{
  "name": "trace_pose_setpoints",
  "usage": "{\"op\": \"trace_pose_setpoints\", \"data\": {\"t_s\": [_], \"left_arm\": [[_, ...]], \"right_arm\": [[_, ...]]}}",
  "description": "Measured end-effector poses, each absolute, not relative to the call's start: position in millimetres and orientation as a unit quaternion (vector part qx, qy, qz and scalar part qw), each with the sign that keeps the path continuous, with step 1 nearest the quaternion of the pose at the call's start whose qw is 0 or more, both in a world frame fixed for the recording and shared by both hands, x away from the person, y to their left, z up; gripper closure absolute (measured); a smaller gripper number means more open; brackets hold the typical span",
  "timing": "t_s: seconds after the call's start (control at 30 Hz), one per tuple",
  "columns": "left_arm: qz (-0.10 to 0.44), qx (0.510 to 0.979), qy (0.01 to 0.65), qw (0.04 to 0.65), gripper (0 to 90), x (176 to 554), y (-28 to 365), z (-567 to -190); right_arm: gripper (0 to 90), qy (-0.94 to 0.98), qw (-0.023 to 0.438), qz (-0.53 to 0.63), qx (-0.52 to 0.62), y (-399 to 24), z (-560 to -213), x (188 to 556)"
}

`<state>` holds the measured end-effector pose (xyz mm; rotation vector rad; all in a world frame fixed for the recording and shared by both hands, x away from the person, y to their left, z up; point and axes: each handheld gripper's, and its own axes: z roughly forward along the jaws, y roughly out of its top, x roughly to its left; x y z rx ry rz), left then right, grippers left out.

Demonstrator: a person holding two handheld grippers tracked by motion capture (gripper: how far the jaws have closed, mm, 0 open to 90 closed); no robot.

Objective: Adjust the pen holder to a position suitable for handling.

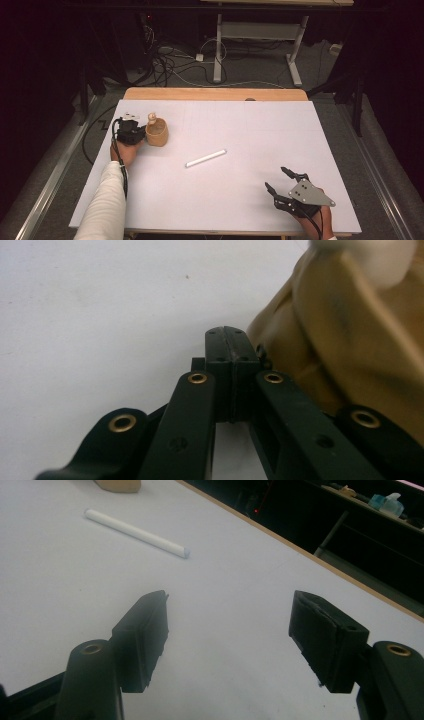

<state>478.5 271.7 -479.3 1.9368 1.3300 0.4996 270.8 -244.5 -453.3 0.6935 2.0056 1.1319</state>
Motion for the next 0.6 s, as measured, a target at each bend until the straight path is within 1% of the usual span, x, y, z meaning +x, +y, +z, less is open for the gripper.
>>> {"op": "trace_pose_setpoints", "data": {"t_s": [0.2, 0.37, 0.6], "left_arm": [[0.189, 0.761, 0.514, 0.348, 87.3, 479, 268, -480], [0.186, 0.761, 0.514, 0.35, 87.3, 479, 265, -480], [0.183, 0.786, 0.481, 0.341, 87.3, 476, 238, -480]], "right_arm": [[32.1, 0.775, 0.361, 0.442, 0.272, -245, -452, 271], [32.1, 0.776, 0.361, 0.44, 0.272, -245, -452, 271], [32.1, 0.772, 0.366, 0.442, 0.272, -246, -450, 271]]}}
